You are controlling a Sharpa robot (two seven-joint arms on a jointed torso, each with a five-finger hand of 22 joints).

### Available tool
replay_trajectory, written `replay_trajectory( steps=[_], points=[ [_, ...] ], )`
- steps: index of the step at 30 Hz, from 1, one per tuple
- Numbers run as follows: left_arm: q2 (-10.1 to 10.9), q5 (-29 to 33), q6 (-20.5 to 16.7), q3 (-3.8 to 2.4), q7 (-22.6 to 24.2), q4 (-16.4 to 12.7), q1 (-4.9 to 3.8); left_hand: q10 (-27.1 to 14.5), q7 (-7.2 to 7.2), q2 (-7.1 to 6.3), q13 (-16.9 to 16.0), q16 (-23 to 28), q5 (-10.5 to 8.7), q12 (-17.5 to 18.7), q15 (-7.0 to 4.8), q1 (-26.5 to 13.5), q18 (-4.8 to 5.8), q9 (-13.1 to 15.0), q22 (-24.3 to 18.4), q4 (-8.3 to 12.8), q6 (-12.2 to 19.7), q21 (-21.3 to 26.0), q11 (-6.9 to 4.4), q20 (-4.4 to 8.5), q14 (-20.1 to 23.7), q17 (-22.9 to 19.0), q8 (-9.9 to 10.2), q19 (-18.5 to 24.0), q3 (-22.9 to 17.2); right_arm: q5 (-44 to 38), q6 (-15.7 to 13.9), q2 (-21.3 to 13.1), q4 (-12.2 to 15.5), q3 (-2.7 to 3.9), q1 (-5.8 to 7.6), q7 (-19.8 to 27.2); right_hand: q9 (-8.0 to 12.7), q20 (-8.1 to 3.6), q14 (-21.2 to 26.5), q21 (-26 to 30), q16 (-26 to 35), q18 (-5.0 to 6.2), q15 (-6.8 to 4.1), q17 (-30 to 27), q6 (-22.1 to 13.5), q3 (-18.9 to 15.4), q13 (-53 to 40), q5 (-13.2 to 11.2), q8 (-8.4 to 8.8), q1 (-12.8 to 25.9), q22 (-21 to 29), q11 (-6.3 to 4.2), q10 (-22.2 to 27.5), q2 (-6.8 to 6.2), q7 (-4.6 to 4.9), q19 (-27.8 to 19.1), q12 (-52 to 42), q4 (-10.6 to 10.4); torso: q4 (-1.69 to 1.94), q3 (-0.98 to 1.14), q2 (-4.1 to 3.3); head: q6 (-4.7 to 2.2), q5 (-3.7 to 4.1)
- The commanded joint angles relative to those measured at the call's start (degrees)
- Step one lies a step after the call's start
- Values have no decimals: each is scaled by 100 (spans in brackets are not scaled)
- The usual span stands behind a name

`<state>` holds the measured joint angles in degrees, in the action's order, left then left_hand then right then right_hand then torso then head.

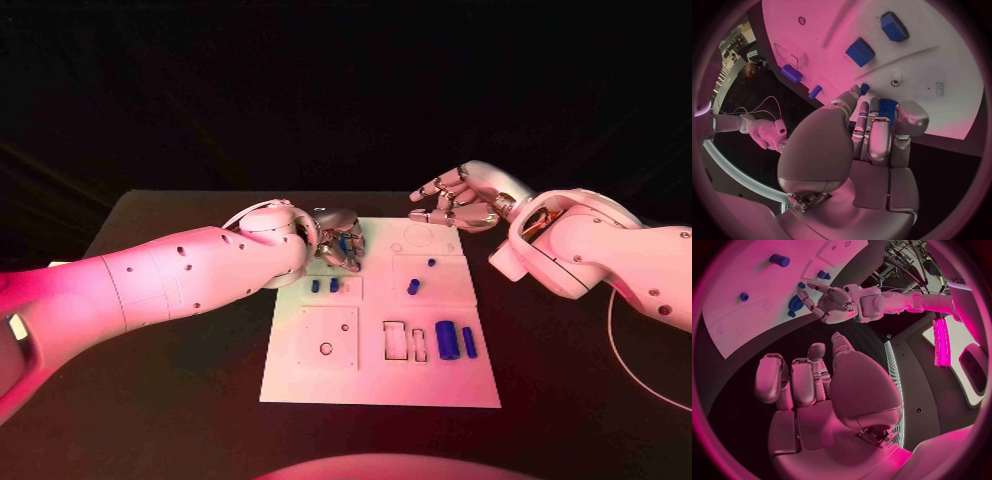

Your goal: Assemble the parts on the task board

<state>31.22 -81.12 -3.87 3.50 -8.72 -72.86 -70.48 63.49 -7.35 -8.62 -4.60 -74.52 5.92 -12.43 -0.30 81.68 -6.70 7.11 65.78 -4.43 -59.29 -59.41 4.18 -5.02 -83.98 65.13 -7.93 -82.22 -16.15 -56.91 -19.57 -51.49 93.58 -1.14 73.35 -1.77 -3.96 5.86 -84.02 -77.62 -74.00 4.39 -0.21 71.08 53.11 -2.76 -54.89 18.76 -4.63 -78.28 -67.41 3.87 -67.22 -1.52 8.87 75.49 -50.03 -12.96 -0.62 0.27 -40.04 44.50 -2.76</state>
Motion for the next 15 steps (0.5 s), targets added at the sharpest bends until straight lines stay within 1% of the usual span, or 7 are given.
replay_trajectory(
  steps=[1, 7, 13, 15],
  points=[
    [-34, -151, 192, -2, -59, 11, 2, 95, 13, 48, 11, -36, -17, 30, -54, 17, 85, -11, 114, 3, -86, -136, -19, 7, -131, -8, 25, -72, -73, -13, -58, 2, 10, 0, -3, 92, -7, -8, -164, 1, -19, 67, -28, 7, 49, -34, -5, 27, -26, -24, -9, 0, 6, 55, 7, 6, -21, 7, 3, 1, 1, 6, 3],
    [-89, -158, 225, -2, -57, 55, 5, 276, 61, 91, 20, -58, -10, 40, -99, 101, 123, -17, 307, 47, -236, -360, -76, 46, -144, -37, 7, -121, -218, -12, -56, 7, 13, 0, -3, 94, -7, -8, -164, 1, -19, 67, -28, 7, 49, -34, -5, 27, -26, -24, -9, 0, 6, 55, 7, 6, -21, 7, 1, -2, 1, 10, 2],
    [-141, -162, 257, -2, -51, 99, 18, 359, 78, 85, 32, -69, -12, 77, -118, 96, 140, -28, 396, 57, -299, -458, -97, 66, -149, -61, 15, -136, -295, -12, -47, 11, 13, 1, -3, 90, -7, -8, -164, 1, -19, 67, -28, 7, 49, -34, -5, 27, -26, -24, -9, 0, 6, 55, 7, 6, -21, 7, 2, 0, 1, 17, 6],
    [-158, -163, 274, -2, -55, 107, 23, 373, 80, 83, 33, -71, -12, 82, -119, 95, 145, -29, 421, 58, -309, -487, -100, 69, -150, -64, 17, -142, -306, -12, -44, 13, 14, 1, -3, 88, -7, -8, -164, 1, -19, 67, -28, 7, 49, -34, -5, 27, -26, -24, -9, 0, 6, 55, 7, 6, -21, 7, 2, -3, 0, 17, 6]
  ],
)
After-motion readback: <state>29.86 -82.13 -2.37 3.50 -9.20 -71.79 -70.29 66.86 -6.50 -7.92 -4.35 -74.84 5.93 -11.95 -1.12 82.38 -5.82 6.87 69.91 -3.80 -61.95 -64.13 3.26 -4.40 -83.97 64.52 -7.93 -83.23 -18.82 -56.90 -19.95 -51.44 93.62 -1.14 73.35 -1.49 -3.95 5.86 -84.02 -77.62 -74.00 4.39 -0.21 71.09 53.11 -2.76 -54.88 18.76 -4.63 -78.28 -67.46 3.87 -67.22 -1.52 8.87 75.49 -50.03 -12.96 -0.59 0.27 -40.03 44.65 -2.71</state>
